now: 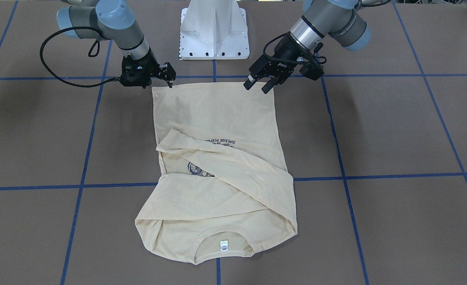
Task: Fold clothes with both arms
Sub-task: 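Move both grippers down to the shirt hem nearest the robot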
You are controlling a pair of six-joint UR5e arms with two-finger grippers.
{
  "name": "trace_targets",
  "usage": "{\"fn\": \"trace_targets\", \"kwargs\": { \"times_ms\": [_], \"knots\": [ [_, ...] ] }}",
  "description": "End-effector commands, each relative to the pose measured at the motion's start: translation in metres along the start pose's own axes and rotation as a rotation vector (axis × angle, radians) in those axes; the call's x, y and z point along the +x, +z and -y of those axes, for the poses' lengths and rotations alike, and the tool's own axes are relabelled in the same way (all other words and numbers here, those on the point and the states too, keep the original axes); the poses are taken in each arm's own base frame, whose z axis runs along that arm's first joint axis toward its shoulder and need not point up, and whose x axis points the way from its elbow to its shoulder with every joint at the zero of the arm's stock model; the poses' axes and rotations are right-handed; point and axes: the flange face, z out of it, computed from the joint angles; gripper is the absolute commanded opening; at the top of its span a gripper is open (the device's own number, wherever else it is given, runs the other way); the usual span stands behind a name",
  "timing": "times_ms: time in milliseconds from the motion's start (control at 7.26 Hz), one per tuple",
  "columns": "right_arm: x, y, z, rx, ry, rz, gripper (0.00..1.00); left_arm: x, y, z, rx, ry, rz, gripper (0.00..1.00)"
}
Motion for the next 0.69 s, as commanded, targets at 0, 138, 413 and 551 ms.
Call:
{"fn": "trace_targets", "kwargs": {
  "times_ms": [0, 138, 413, 551],
  "knots": [
    [0.0011, 0.0056, -0.0001, -0.002, 0.002, -0.011, 0.99, 0.0036, 0.0041, -0.0025, -0.004, 0.001, -0.003, 1.00],
    [0.0009, 0.0067, 0.0004, -0.001, 0.003, -0.013, 0.98, 0.0030, 0.0046, -0.0023, -0.003, 0.001, -0.002, 1.00],
    [0.0025, 0.0105, 0.0006, -0.001, 0.004, -0.020, 0.96, 0.0107, 0.0067, -0.0060, -0.008, 0.002, -0.013, 1.00],
    [0.0032, 0.0119, 0.0009, -0.001, 0.005, -0.023, 0.92, 0.0099, 0.0067, -0.0058, -0.008, 0.002, -0.012, 1.00]
  ]
}}
